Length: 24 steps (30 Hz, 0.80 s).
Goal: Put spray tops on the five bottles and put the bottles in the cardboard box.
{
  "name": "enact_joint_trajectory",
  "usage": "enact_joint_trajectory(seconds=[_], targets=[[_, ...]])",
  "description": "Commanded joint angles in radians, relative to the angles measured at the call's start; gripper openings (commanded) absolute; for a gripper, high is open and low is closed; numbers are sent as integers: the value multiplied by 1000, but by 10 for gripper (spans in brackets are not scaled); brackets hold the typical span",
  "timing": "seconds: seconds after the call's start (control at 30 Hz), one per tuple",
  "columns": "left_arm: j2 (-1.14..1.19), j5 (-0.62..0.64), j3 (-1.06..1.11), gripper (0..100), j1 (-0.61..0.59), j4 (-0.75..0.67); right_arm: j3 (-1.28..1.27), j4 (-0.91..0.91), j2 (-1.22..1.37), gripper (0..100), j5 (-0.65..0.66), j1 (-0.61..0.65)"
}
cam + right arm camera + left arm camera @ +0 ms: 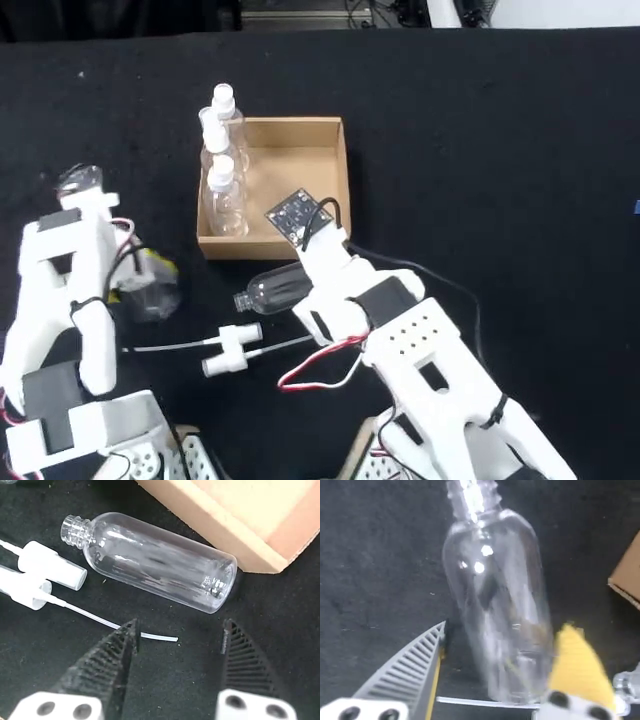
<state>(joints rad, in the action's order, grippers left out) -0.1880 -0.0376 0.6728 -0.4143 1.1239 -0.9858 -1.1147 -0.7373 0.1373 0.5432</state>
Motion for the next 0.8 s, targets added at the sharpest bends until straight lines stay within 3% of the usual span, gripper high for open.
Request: enact_joint_trajectory(seconds=[0.0, 0.1, 0.2, 0.43, 0.53, 0.7, 0.77], targets=[[-17, -69, -19, 166, -81, -3, 4, 21, -47, 233, -6, -15], [-18, -146, -59, 121, -151, 14, 4, 21, -47, 233, -6, -15], [-17, -304, -124, 116, -242, 61, 4, 21, -47, 233, -6, -15], [-17, -910, -186, 116, -504, 110, 4, 21, -47, 233, -6, -15], [-11, -1097, -186, 129, -616, 107, 4, 21, -47, 233, -6, -15], [-6, -1201, -188, 306, -748, 100, 4, 20, -47, 233, -6, -15], [-9, -1227, -193, 330, -771, 100, 4, 20, -47, 233, -6, -15]])
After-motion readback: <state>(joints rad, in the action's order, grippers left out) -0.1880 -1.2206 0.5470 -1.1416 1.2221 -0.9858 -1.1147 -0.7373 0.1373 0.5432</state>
